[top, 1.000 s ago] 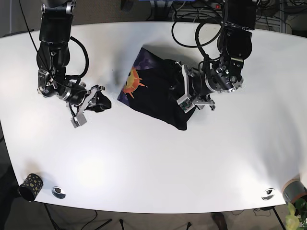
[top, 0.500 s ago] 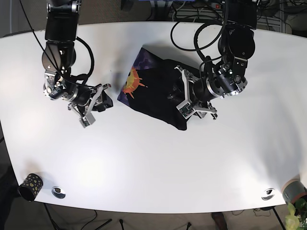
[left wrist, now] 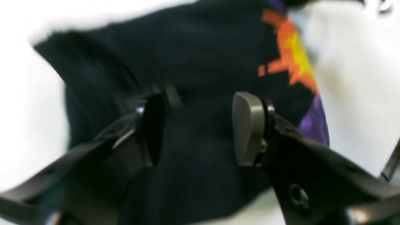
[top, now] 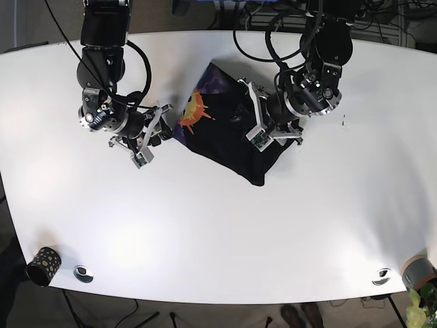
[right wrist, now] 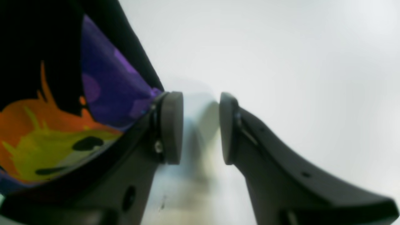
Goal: Fold the T-shirt properly
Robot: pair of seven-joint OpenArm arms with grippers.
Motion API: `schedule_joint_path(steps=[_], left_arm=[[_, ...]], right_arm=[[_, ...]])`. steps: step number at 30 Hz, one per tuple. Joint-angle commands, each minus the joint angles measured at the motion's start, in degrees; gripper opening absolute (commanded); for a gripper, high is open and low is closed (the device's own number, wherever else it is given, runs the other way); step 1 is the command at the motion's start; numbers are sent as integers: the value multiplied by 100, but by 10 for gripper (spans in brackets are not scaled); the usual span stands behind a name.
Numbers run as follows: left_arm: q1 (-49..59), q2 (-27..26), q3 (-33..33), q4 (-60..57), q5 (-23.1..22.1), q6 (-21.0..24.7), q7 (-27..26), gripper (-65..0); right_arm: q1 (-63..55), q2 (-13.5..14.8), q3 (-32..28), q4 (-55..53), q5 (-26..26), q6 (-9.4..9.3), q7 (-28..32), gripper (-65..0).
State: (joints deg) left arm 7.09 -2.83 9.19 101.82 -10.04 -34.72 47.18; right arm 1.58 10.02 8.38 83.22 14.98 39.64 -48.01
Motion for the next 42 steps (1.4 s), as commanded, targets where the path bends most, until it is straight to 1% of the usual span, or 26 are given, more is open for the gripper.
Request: schedule_joint_path(steps=[1,3,7,12,16,20,24,26,28,31,34,38,40,42], left_arm=[[42,-143,-9,99,-73,-14,-89,-328],[113,-284,-9,73,-73,-14,-116,-328],[51,-372,0,-314,-73,-14,-133,-328],[-555,-372,35,-912,-73,-31,-133,-331],[-1118,-372,44,-1351,-73,-31,-124,-329],[-1716,-460,70,-1817,-73,-58,-124,-328],[-2226,-574,316,-2160,-73,-330,-133,-331],[-2419,-636,334,-2213,-90,-427,-133,-331],[-2569,-662,325,-2213,-90,-488,-98,-331],[-2692,-662,325,-2081,-90,-515,-89,-331],[-2692,-662,316,-1624,-81,-480,-10,-329],[-2586,-618,316,-1237,-81,-480,298,-329],[-2428,-600,316,-1000,-81,-471,324,-329],[-2199,-425,316,-727,-73,-462,333,-328]], right_arm=[[4,40,10,201,45,36,49,-469],[-66,40,10,271,27,36,49,-469],[-75,48,10,298,18,36,49,-469],[-172,48,-16,298,36,36,40,-469],[-207,48,-500,421,18,36,40,-469],[-400,48,-702,729,9,36,40,-469],[-532,31,-966,913,36,36,40,-469],[-541,-75,-1159,913,18,36,40,-469],[-567,-207,-1229,913,1,36,40,-469],[-576,-312,-1221,913,1,36,14,-469],[-708,-277,-1185,1133,45,36,14,-469],[-910,-303,-605,1792,53,36,5,-469],[-972,-303,-491,2065,53,36,-39,-469],[-972,-277,-438,2329,53,36,-232,-469]])
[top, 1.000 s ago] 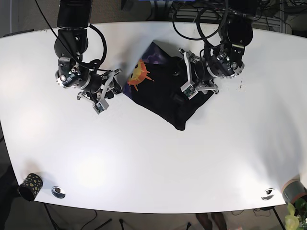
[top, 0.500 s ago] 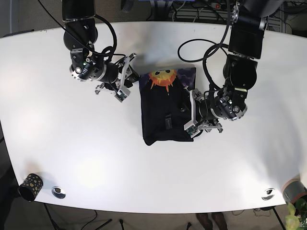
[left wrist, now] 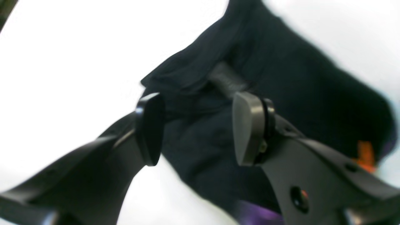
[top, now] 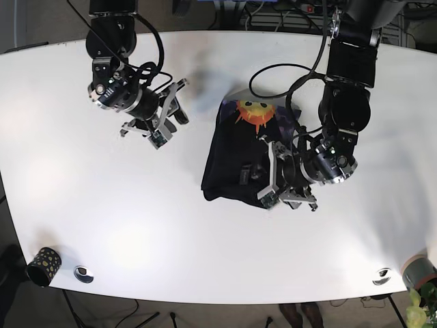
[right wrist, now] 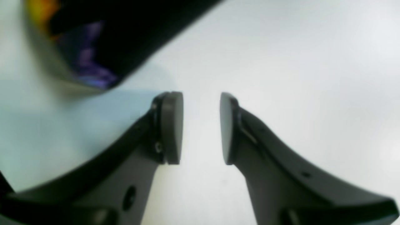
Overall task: Fold the T-shirt properly
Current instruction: 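Grasp the folded black bundle with the left gripper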
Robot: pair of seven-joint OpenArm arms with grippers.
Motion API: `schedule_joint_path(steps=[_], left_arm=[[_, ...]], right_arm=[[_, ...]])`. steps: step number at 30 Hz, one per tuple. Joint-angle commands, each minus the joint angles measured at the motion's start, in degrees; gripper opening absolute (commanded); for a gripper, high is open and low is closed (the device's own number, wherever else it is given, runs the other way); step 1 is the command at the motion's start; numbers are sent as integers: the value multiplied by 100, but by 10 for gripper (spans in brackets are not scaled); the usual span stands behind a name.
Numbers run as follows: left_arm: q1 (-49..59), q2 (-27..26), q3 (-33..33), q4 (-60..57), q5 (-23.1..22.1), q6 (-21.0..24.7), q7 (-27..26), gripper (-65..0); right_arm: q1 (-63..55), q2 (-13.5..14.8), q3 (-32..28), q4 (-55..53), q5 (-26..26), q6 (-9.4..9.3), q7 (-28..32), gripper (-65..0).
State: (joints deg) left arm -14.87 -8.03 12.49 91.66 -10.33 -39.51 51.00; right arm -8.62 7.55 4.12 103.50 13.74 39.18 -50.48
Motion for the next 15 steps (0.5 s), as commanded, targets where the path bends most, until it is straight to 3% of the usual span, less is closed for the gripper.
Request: schedule_joint_path(steps=[1,5,8,12,15], left_arm=[[68,148,-14,351,-44,34,-59,-328],[454,368,-93,579,-44,579,-59,-307],[736,597,-146,694,-44,1168,-120,-229],[1140,799,-137,729,-35,1924,-656,-147],[1377,869,-172,729,-35,2241,-911,-140]], right_arm=[[58,-21,6,344,178,82,-38,-469],[67,-47,199,511,178,82,-126,-469],[84,-47,243,476,178,82,-126,-469],[58,-47,225,511,178,82,-126,-469],[40,-56,217,661,283,82,-135,-469]])
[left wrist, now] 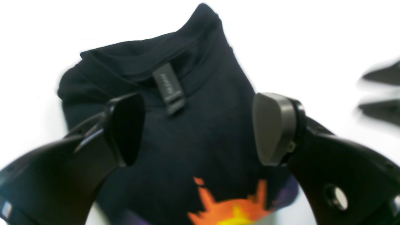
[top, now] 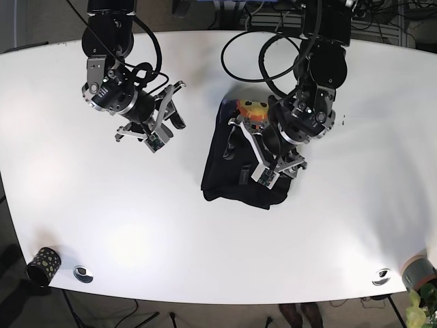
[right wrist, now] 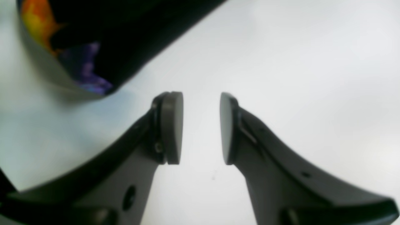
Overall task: Fold the T-shirt properly
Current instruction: 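Grasp the folded black bundle with the left gripper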
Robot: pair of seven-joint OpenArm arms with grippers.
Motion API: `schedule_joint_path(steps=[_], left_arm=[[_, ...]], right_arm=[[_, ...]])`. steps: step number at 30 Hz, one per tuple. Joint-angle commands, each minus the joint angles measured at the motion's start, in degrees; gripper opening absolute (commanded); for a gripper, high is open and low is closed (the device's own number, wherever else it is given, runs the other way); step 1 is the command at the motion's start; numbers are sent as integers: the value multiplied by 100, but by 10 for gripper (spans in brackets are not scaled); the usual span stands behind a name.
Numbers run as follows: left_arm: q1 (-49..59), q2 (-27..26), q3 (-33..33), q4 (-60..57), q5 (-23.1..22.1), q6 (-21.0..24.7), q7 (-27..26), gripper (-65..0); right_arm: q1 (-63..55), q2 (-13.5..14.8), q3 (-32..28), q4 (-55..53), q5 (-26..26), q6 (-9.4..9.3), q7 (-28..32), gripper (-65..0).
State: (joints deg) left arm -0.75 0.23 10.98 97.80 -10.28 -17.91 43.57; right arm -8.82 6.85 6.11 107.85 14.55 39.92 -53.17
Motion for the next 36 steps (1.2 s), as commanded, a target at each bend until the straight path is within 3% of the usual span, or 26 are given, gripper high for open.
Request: schedule_joint_path(steps=[1,8,11,18,26,28,33,36], left_arm=[[27,52,-30,115,-40,108,-221,-140],[572,17,-804,317,286,116,-784,-140],[704,-1,-1164,361,286,-33,-801,-158],[836,-1,-1569,501,286,-648,-801,-178],[818,175,-1648,484,277,-692,-801,-183],[809,192,-1648,484,277,-692,-801,-212],[801,201,-1621,457,277,-701,-801,-354],[801,210,-1621,405,277,-701,-801,-364]], right_arm=[[60,14,18,270,326,8,134,-469],[121,198,18,243,1706,8,-261,-469],[192,128,9,234,2084,8,-323,-466],[447,-39,-448,-179,2101,8,-323,-468],[605,-74,-1055,-495,2101,8,-296,-468],[710,-92,-1134,-662,2101,8,-296,-468],[965,-241,-1319,-1304,2093,8,-279,-468],[1089,-250,-1319,-1638,2093,8,-147,-468]])
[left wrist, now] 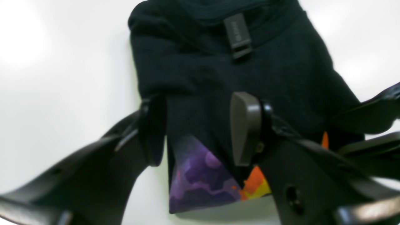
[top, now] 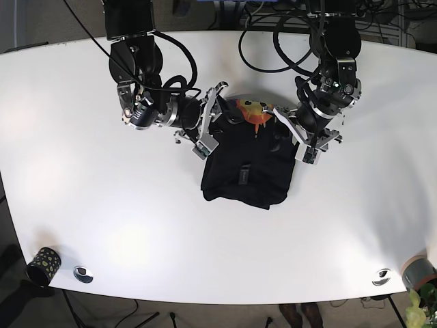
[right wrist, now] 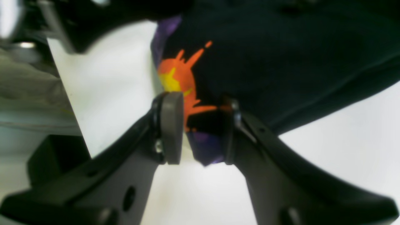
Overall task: Fold the T-shirt properly
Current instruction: 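Grasp the folded black bundle with the left gripper, then carry the black bundle off the table edge with the left gripper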
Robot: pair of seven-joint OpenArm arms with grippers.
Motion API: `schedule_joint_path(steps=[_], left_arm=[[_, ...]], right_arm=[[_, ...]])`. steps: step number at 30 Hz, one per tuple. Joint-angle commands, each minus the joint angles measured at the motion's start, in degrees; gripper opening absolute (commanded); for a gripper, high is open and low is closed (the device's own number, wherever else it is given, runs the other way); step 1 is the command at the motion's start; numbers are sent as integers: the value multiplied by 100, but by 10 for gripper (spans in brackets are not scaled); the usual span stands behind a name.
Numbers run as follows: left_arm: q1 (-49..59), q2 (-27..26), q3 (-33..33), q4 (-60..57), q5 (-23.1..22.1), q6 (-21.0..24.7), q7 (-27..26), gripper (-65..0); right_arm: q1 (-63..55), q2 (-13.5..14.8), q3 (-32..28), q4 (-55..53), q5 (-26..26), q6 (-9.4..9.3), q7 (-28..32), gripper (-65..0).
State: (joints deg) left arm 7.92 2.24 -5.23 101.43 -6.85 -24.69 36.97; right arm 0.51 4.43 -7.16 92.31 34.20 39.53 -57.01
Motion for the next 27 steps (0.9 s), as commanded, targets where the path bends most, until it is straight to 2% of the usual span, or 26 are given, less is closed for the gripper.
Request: schedule_joint_path(steps=[1,5,12,16,23,25,27], left_arm=[[-67,9,0,-55,-66,-24,-141,-364],[-76,0,-17,-442,-66,-24,-141,-364],[-76,-35,-26,-855,-66,-32,-141,-363],[-76,-35,-8,-776,-66,-32,-141,-363],[-76,0,44,191,-66,-32,-141,-360],[-76,0,238,376,-31,3,-141,-321],[-93,0,405,481,-5,47,-141,-243]], right_arm=[[182,-7,8,-207,128,47,308,-468],[305,116,8,-708,128,47,589,-468],[313,669,26,-1244,137,47,1143,-468],[278,872,34,-1192,198,47,1170,-469],[32,1039,202,-453,198,47,1143,-469],[-47,1012,386,-251,198,47,1029,-469],[-91,1012,562,-146,189,47,844,-469]])
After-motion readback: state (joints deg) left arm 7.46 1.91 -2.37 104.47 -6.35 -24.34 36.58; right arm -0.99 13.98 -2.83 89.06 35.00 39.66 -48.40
